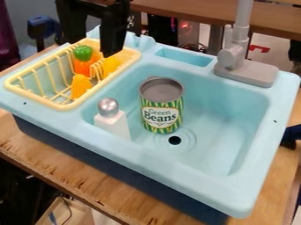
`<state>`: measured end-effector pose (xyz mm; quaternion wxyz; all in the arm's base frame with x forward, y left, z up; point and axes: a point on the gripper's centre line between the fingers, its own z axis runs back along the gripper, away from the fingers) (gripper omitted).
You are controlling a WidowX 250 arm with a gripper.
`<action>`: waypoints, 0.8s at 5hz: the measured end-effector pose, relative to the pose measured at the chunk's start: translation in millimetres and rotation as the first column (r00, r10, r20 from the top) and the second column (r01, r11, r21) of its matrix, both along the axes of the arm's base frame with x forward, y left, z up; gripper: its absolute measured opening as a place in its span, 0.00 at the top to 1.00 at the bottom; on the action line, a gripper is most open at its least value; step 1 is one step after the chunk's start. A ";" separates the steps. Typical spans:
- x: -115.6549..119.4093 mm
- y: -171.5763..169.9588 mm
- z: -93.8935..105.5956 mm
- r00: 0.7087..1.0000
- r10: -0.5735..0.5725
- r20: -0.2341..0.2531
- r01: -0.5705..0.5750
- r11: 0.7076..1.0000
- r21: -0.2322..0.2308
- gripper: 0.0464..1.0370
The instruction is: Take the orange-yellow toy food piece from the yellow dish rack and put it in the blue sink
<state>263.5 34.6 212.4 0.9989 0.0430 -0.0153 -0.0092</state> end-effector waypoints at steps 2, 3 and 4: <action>3.8 18.9 -13.7 0.998 -0.031 -0.047 0.031 0.999 -0.014 0.03; 10.4 40.2 -18.4 0.999 -0.005 -0.039 0.004 1.000 -0.023 0.03; 16.8 49.4 -32.3 0.998 -0.004 -0.067 0.003 1.000 -0.022 0.03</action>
